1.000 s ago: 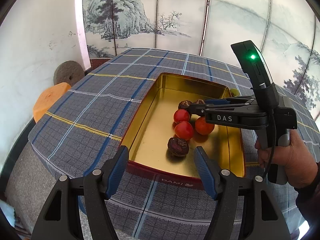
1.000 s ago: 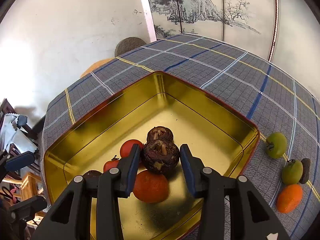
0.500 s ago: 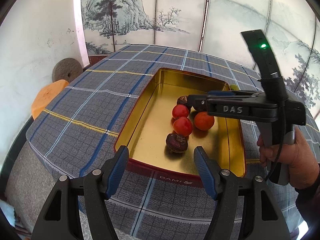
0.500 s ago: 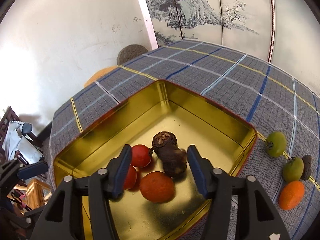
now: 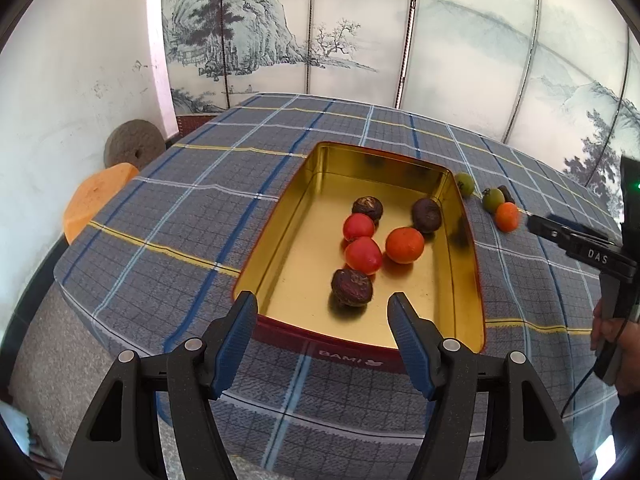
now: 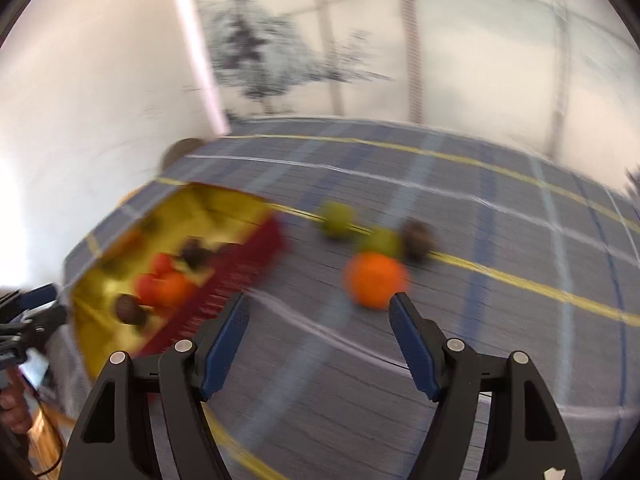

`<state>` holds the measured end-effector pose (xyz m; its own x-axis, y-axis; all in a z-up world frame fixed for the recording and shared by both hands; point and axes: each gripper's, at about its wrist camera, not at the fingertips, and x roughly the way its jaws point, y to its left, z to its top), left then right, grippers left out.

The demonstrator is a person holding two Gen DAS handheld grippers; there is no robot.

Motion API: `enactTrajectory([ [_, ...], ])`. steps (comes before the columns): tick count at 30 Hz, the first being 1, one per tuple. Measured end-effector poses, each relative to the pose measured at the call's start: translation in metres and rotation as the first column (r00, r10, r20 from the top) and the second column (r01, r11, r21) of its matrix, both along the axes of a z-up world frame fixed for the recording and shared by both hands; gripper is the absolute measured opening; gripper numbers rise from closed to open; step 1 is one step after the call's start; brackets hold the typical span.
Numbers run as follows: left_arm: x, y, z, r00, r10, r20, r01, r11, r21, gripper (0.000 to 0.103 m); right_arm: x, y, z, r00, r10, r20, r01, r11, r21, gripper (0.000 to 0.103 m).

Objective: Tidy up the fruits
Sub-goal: 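Reach the right tool to the fruits and grasp a tangerine, then grasp a green lime with the left tool while right holds the tangerine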

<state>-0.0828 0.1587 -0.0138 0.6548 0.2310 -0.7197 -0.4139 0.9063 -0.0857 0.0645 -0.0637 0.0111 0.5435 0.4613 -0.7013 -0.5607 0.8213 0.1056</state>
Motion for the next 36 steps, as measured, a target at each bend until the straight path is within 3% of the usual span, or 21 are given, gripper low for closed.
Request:
enactTrajectory([
  [4,0.003,-0.01,-0.001,1.0,-0.025,-0.013,0.025,1.0,0.009,0.068,0.024,-0.029,-0.006,0.996,-0.067,-0.065,0.07,0.996,0.048,0.071],
  [14,0.011,-0.026,0.003,0.998,-0.063,-0.03,0.065,0.995,0.075,0.068,0.05,0.014,-0.025,0.998,0.001,-0.068,-0.003,0.999,-0.033,0.071],
  [16,0.015,-0.028,0.004,0.997,-0.07,-0.038,0.073,0.994,0.084,0.068,0.058,0.019,-0.03,0.997,0.006,-0.075,-0.01,0.999,-0.043,0.067],
  [17,0.017,-0.029,0.004,0.996,-0.074,-0.042,0.078,0.993,0.087,0.068,0.062,0.022,-0.033,0.997,0.005,-0.079,-0.01,0.998,-0.065,0.056],
  [18,0.019,-0.03,0.004,0.996,-0.08,-0.045,0.084,0.992,0.09,0.068,0.066,0.024,-0.039,0.995,0.0,-0.096,-0.009,0.996,-0.092,0.037],
  [24,0.041,-0.046,0.02,0.979,-0.202,-0.037,0.205,0.976,0.075,0.068,0.051,-0.005,-0.034,0.997,0.015,-0.082,-0.02,0.998,-0.062,0.037],
  [27,0.059,-0.061,0.031,0.946,-0.323,-0.028,0.324,0.944,0.056,0.068,0.042,-0.044,-0.028,0.998,-0.032,-0.049,0.027,0.995,-0.097,0.037],
  [31,0.097,-0.091,0.042,0.876,-0.481,-0.028,0.481,0.876,0.005,0.068,0.037,-0.105,-0.029,0.992,-0.128,-0.011,0.123,0.972,-0.2,0.037],
  [34,0.127,-0.108,0.048,0.825,-0.565,-0.014,0.565,0.825,-0.016,0.068,0.036,-0.141,-0.029,0.983,-0.181,-0.021,0.174,0.968,-0.183,0.037],
  [36,0.15,-0.123,0.05,0.804,-0.594,-0.033,0.595,0.803,0.038,0.068,0.035,-0.157,-0.028,0.98,-0.2,-0.018,0.194,0.966,-0.168,0.037],
])
